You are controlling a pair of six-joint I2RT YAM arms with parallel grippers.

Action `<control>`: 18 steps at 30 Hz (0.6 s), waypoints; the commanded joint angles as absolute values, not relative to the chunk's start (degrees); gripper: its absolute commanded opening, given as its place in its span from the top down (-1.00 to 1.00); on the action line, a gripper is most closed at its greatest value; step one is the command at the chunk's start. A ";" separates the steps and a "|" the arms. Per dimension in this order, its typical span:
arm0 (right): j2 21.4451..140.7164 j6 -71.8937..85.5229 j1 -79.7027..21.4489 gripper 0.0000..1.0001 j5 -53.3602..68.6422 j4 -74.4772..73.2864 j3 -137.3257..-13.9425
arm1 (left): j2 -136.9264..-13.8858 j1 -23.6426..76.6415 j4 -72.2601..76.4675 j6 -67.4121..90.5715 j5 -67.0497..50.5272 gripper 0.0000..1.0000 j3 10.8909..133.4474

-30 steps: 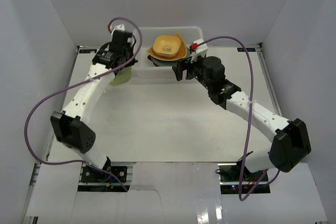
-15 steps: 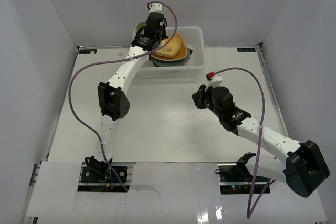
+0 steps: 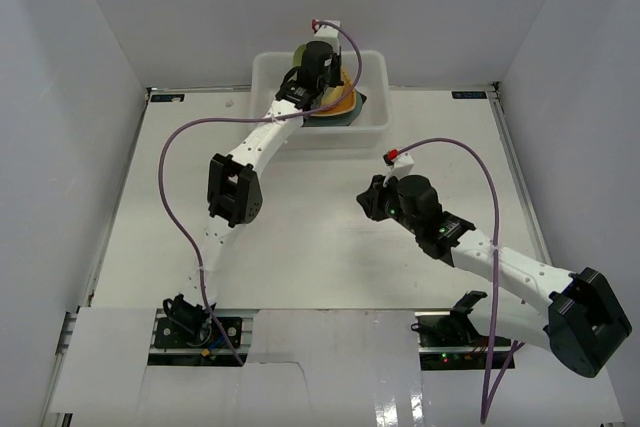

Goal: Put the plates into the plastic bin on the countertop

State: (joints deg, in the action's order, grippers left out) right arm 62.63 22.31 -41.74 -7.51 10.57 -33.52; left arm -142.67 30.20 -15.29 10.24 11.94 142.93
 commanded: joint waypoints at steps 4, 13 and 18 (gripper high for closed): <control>62.84 21.45 -42.01 0.46 -8.35 12.57 -34.19 | -141.51 29.97 -13.10 8.35 10.90 0.41 143.70; 61.62 21.01 -42.27 0.07 -9.31 11.25 -35.68 | -133.25 30.94 -10.72 7.65 9.68 -0.96 144.41; 59.51 19.25 -42.54 -0.07 -11.60 9.50 -37.61 | -122.21 31.90 -11.16 10.28 5.81 -0.96 139.42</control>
State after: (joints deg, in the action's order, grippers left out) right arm 62.02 21.08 -42.13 -9.17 9.21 -34.13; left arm -136.31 30.98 -13.15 8.47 9.52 141.64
